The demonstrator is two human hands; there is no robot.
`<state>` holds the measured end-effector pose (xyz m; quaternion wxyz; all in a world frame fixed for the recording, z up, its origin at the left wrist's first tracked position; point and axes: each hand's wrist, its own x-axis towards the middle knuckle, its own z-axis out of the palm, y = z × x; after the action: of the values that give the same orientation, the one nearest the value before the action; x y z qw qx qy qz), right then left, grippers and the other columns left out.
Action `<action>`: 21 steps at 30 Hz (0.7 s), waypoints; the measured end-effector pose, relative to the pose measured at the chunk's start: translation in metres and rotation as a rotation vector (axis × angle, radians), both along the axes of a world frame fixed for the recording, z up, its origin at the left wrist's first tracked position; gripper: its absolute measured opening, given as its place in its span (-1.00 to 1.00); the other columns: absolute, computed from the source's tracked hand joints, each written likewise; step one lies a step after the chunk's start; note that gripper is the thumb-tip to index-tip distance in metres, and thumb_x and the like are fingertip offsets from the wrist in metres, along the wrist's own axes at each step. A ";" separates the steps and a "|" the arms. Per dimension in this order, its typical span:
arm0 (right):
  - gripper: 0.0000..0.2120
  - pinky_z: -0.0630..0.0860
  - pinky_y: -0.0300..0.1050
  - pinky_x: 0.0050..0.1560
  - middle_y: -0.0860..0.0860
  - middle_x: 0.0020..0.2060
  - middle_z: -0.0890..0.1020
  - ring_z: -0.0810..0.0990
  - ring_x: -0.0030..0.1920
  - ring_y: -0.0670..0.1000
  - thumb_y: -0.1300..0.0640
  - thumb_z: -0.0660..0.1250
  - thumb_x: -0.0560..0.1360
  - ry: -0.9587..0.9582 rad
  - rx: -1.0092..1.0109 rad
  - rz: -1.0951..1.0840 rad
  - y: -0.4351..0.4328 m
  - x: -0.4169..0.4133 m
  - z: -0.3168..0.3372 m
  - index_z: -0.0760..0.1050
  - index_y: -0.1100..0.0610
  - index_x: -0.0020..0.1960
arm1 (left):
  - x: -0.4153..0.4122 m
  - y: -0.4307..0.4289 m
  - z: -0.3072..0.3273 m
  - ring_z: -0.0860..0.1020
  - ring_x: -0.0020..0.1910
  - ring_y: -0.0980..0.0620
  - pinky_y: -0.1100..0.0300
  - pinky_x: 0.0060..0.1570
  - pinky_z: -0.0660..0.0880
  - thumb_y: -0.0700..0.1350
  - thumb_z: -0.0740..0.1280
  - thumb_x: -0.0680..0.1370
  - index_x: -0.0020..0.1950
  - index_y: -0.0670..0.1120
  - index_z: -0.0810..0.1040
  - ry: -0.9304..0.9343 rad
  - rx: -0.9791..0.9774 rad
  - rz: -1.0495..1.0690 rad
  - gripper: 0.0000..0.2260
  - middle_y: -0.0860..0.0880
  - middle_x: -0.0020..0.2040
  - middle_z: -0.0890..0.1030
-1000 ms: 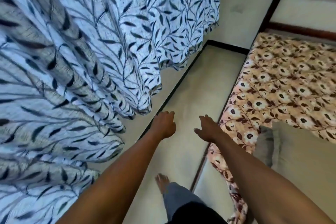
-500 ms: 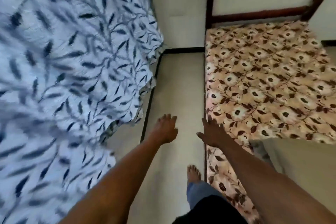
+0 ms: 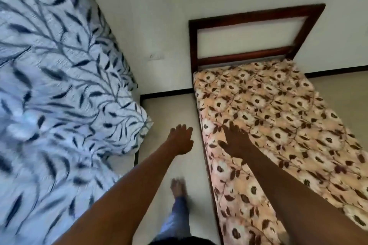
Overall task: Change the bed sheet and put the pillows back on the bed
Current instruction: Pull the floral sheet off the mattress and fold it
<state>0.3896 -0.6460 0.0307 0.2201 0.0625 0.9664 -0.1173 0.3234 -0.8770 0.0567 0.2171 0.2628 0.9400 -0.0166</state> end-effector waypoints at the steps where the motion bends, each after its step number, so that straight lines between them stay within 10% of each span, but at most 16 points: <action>1: -0.24 0.09 0.30 0.54 0.16 0.64 -0.13 -0.03 0.63 0.22 -0.21 0.15 0.65 0.000 0.009 -0.003 0.000 -0.025 -0.006 -0.12 0.07 0.66 | -0.030 0.003 -0.009 0.37 0.41 -0.17 -0.08 0.37 0.34 0.07 0.21 0.64 0.52 -0.11 0.29 0.000 -0.005 -0.017 -0.51 -0.17 0.43 0.40; 21: -0.31 0.15 0.28 0.54 0.15 0.64 -0.11 -0.02 0.63 0.24 -0.11 0.21 0.65 -0.197 -0.191 -0.257 0.091 -0.462 -0.137 -0.02 0.04 0.66 | -0.522 0.154 -0.123 0.42 0.41 -0.17 -0.01 0.40 0.36 0.01 0.24 0.66 0.51 -0.12 0.35 -0.293 0.133 0.082 -0.56 -0.16 0.45 0.46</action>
<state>-0.0720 -0.5548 -0.1065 0.3018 0.1756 0.9086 -0.2291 -0.1988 -0.7230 -0.0664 0.3346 0.2375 0.9072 0.0929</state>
